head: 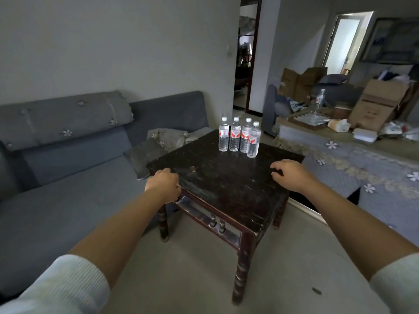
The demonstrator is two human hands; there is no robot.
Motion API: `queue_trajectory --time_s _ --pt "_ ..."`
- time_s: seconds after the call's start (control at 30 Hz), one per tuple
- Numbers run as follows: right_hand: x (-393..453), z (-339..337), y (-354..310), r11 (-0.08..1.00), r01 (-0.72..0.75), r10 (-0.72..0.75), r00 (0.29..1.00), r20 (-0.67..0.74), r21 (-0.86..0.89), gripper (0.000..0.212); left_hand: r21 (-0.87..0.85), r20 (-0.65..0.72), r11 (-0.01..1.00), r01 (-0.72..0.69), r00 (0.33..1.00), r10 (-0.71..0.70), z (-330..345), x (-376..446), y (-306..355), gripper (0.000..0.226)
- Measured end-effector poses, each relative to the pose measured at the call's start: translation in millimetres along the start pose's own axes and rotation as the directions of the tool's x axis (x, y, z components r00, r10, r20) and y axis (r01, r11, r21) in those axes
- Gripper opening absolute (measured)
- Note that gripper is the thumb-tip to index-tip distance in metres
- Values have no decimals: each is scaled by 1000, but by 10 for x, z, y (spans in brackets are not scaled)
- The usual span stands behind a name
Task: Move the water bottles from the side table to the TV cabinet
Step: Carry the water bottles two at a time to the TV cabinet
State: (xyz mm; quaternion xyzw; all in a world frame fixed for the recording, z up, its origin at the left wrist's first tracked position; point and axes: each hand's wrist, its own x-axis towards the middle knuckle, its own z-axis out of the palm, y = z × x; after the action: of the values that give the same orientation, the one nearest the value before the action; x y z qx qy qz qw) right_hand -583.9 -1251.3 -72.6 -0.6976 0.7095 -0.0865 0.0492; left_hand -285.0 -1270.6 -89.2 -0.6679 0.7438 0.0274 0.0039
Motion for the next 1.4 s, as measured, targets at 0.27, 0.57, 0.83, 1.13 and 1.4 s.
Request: queue_trajectory --time_s 0.27,0.57,0.83,1.13,1.4 --pt "1652 49 100 999 -32 32 999 1 31 35 -31 -43 999 -41 998 40 -147 1612 -67 32" --pt "3262 53 127 994 -84 88 994 -61 65 31 18 -23 997 -76 997 76 -358 3235 -175 34" --pt "4292 246 236 950 -270 290 950 -118 157 33 34 2 961 -276 961 276 -440 4713 -302 37" --pt "4985 423 164 836 -515 542 830 -134 190 35 -57 35 860 -508 860 510 -449 6119 -89 31" --pt "5357 523 386 787 -588 612 782 -120 184 38 -111 81 781 -614 778 623 -114 6700 482 38"
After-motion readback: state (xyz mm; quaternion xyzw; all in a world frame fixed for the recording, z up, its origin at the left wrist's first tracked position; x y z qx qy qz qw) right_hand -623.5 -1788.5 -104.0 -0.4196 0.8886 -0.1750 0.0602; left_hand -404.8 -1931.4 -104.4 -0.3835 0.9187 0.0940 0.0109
